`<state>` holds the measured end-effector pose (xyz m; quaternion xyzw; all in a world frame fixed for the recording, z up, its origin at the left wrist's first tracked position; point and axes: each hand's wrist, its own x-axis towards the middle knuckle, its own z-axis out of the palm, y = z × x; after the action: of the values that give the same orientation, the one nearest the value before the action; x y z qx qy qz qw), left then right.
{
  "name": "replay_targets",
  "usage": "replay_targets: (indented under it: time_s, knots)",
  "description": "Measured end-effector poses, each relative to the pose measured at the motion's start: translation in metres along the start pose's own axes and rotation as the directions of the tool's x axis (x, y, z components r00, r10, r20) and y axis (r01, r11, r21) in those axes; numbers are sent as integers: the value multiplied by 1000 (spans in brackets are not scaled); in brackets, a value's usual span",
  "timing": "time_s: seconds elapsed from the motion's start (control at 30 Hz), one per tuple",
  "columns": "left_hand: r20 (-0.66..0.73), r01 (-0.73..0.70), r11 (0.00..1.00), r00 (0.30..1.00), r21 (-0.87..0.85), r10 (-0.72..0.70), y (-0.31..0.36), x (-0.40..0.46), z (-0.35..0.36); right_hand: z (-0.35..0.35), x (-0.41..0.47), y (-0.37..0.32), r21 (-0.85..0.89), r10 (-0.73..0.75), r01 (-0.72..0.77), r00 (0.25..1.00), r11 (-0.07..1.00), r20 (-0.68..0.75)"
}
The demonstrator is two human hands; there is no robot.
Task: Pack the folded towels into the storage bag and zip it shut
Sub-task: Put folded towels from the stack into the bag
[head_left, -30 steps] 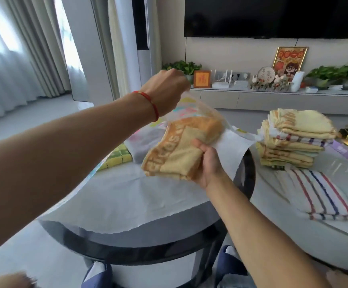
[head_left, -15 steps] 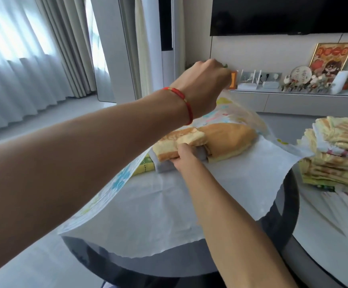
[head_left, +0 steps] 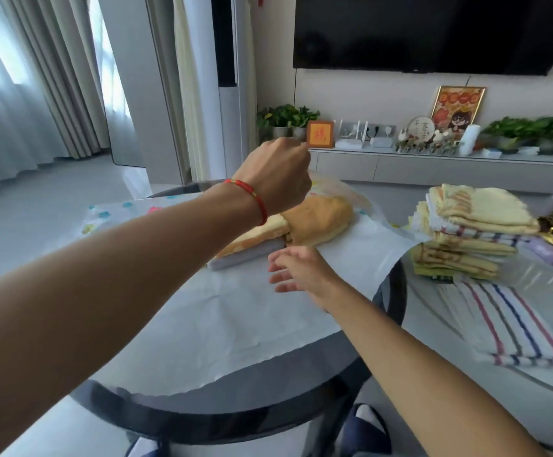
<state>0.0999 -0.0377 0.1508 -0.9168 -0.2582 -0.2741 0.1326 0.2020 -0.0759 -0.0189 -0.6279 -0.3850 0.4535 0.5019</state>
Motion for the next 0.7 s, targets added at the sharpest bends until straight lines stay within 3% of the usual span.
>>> replay_targets:
  time_s: [0.1,0.17,0.23,0.27,0.33,0.4,0.47,0.57,0.67,0.7]
  knots:
    - [12,29,1000,1000,-7,-29,4,-6,5,-69,-66,10,-128,-68,76,996,989,60]
    - [4,50,999,999,10,-50,6,-9,8,-124,-101,18,-203,-64,67,998,977,20]
    - [-17,87,995,996,49,-86,8,-10,11,-177,-124,32,-275,-63,9,980,962,-191]
    - [-25,106,992,994,63,-104,10,-9,12,-202,-130,42,-335,-75,-49,935,941,-348]
    - [-20,131,990,991,51,-130,13,-6,13,-246,-134,62,-504,-151,-243,771,829,-619]
    - [-11,157,987,988,22,-157,16,-4,14,-283,-131,79,-591,-177,-432,686,681,-706]
    - [5,194,981,981,-8,-194,16,-3,17,-307,-124,93,-586,-82,-584,666,561,-742]
    - [0,222,975,975,-28,-222,17,-4,23,-323,-112,111,-425,112,-756,542,498,-833]
    - [-27,202,979,979,-22,-202,16,-5,27,-331,-105,119,-273,165,-782,429,560,-888]
    - [-51,185,983,981,-6,-185,15,-6,27,-333,-106,116,-249,182,-768,427,589,-886]
